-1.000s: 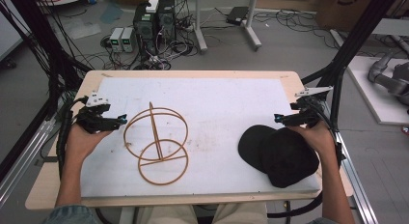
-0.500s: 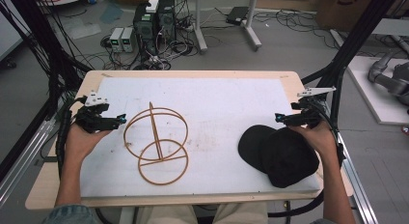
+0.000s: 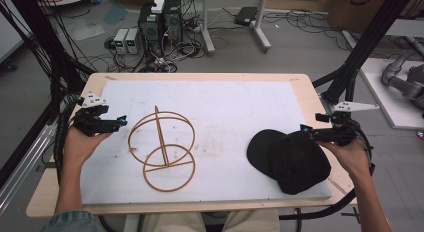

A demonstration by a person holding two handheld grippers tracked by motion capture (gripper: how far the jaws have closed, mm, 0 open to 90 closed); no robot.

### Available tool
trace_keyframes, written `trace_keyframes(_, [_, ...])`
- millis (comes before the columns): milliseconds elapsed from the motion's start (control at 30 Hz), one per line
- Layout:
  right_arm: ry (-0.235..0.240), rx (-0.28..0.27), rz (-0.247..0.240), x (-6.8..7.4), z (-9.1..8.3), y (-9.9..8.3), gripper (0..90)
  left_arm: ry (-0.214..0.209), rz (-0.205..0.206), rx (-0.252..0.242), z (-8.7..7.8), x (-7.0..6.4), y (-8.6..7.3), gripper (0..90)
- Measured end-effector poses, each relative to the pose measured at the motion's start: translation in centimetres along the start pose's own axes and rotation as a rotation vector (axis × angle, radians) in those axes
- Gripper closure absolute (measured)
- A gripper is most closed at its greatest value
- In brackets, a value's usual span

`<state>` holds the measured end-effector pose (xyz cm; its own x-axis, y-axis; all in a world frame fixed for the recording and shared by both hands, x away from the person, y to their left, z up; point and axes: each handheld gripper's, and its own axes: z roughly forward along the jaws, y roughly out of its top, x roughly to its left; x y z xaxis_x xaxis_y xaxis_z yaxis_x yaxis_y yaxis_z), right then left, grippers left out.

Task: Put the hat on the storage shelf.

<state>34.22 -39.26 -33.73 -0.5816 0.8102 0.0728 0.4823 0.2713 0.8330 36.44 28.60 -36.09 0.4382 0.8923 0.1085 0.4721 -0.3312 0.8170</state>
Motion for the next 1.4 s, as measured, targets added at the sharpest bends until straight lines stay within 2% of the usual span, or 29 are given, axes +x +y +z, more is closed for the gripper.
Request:
trace_keyframes(100, [0.023, -0.026, 0.004, 0.3, -1.4, -0.8, 18.8, 0.000, 0.006, 0.006, 0.1, -0.1, 0.0, 26.5])
trace_keyframes(333, [0.064, -0.023, -0.015, 1.6, -4.0, -2.8, 22.9, 0.004, 0.006, 0.009, 0.0, 0.0, 0.1, 26.5])
trace_keyframes(433, [0.070, -0.034, -0.022, 2.2, -4.7, -3.6, 24.0, 0.003, 0.009, 0.007, 0.0, -0.1, 0.1, 26.5])
trace_keyframes(567, [0.070, -0.025, -0.029, 2.8, -5.2, -4.4, 25.3, 0.001, 0.012, 0.006, 0.1, -0.1, 0.2, 26.5])
trace_keyframes(600, [0.073, -0.019, -0.028, 2.9, -5.4, -5.1, 26.6, 0.002, 0.013, 0.011, 0.1, -0.1, 0.2, 26.5])
trace_keyframes(867, [0.072, -0.003, -0.013, 2.9, -5.1, -6.9, 33.4, 0.003, 0.012, 0.013, 0.2, -0.1, 0.2, 26.6])
trace_keyframes(1000, [0.104, -0.007, -0.005, 2.7, -4.7, -7.3, 36.3, 0.002, 0.016, 0.016, 0.3, -0.1, 0.1, 26.6])
trace_keyframes(1200, [0.114, 0.002, 0.003, 2.4, -3.8, -7.6, 40.2, 0.003, 0.010, 0.011, 0.2, -0.1, 0.1, 26.6])
trace_keyframes(1300, [0.125, 0.009, 0.011, 2.4, -3.6, -7.7, 45.6, 0.004, 0.012, 0.013, 0.2, 0.0, 0.1, 26.6])
trace_keyframes(1400, [0.122, 0.016, -0.001, 2.4, -3.6, -7.6, 49.0, 0.002, 0.012, 0.014, 0.2, -0.1, 0.1, 26.6])
